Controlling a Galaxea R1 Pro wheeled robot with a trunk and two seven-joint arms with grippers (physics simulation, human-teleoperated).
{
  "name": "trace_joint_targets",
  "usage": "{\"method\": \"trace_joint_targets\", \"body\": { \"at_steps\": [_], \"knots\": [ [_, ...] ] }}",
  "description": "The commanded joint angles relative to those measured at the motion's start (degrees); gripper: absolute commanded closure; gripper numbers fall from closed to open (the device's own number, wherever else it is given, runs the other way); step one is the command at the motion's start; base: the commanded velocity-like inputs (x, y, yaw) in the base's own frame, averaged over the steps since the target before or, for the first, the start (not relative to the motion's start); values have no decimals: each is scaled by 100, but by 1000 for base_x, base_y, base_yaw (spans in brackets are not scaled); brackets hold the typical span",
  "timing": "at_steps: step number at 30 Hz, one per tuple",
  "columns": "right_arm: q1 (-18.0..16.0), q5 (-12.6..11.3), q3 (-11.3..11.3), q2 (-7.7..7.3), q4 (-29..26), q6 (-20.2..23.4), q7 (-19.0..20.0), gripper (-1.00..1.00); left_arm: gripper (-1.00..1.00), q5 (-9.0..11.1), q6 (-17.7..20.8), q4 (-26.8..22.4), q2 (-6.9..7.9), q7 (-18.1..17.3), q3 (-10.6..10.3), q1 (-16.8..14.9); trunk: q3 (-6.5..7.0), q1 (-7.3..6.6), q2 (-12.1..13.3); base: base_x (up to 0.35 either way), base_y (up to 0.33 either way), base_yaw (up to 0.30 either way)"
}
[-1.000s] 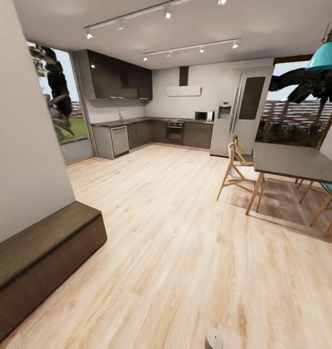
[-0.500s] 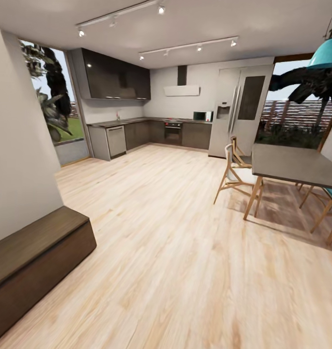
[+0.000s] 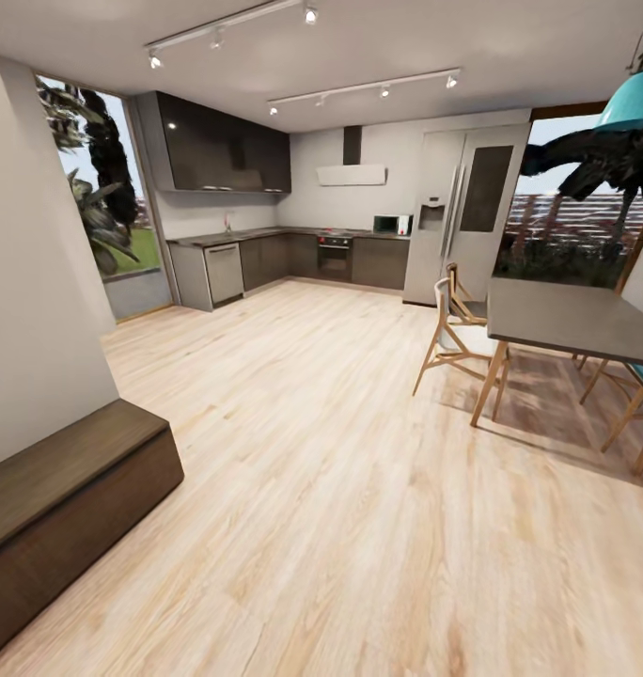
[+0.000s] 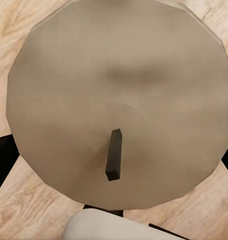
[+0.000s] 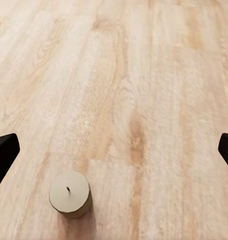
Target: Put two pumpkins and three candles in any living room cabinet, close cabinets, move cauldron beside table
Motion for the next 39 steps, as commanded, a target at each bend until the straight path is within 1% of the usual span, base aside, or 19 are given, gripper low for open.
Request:
{"method": "trace_joint_targets", "body": {
  "at_steps": [1, 6, 11, 21, 31, 39],
  "knots": [
    [-4, -6, 50, 0, 0, -2, -52, -100, 100, 23, -16, -12, 2, 46, -45, -5, -24, 22, -44, 0, 0, 0],
    [-4, -11, 55, 18, 0, 0, -52, -100, 100, 23, -18, -12, 2, 66, -31, -5, -114, 132, -245, 0, 0, 0],
    [-4, -10, 50, 3, 7, -4, -52, -100, 100, 23, -15, -12, -14, 98, -23, -5, -203, 242, -445, 0, 0, 0],
    [-4, -7, 50, 13, 8, -5, -52, -100, 100, 23, -14, -12, 0, 106, -11, -5, -383, 461, -847, -1, 0, 0],
    [-4, -5, 50, 13, 4, -5, -52, -100, 100, 23, -15, -12, 2, 107, -14, -5, -563, 681, -1248, -236, 0, 0],
    [-4, 3, 53, 16, 4, -8, -52, -100, 100, 23, -23, -12, 2, 106, -7, -5, -706, 857, -1568, -43, 0, 0]
  ]
}}
